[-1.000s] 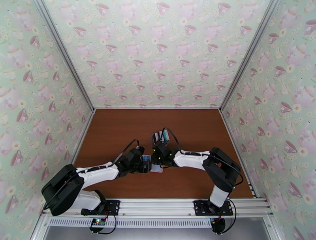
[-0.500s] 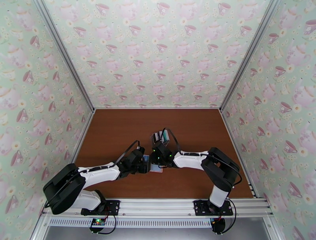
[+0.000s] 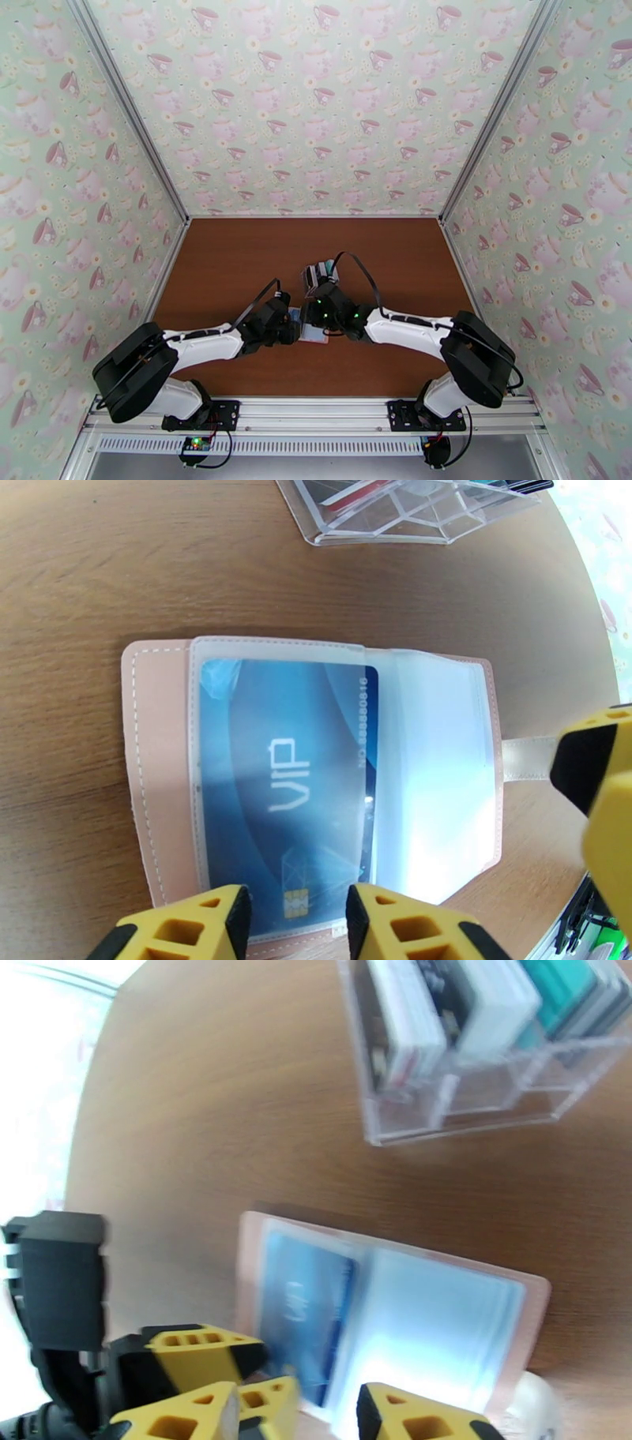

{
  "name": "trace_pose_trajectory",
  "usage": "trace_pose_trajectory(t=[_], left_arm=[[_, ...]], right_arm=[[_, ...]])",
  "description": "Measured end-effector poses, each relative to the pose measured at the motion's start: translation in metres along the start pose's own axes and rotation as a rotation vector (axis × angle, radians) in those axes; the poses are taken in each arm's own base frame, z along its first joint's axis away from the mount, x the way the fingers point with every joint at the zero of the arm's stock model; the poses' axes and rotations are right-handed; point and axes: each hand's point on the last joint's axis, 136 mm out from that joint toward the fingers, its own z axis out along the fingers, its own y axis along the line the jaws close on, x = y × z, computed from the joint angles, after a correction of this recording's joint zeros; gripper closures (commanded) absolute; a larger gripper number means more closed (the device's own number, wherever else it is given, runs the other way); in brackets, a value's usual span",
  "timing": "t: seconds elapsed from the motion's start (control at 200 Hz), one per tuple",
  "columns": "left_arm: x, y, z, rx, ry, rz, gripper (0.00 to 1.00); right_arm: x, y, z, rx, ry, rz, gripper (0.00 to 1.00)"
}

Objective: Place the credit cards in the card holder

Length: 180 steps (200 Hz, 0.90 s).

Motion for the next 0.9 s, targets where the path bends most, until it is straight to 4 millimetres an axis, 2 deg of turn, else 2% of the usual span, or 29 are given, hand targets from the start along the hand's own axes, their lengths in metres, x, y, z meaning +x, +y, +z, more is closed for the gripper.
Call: trace_pose_trajectory(t=[0.326,0.611,0.901], left_arm=[[-0.001,-0.003,0.0,0.011,-0.008,-0.006,0.46],[-0.001,-0.004,-0.001,0.019,-0.016,-0.004,0.44],[-0.002,-0.004,-0.001,0.021,-0.017,-0.004,0.42]], right_arm=[[0.009,-0.03,0.026,0.114,0.055,-0.018,0.6],[-0.004,-0.03,0.027,0.145,0.025,-0.036,0.61],[-0.008,-0.034,0.028,0.193,0.021,-0.063,0.6]])
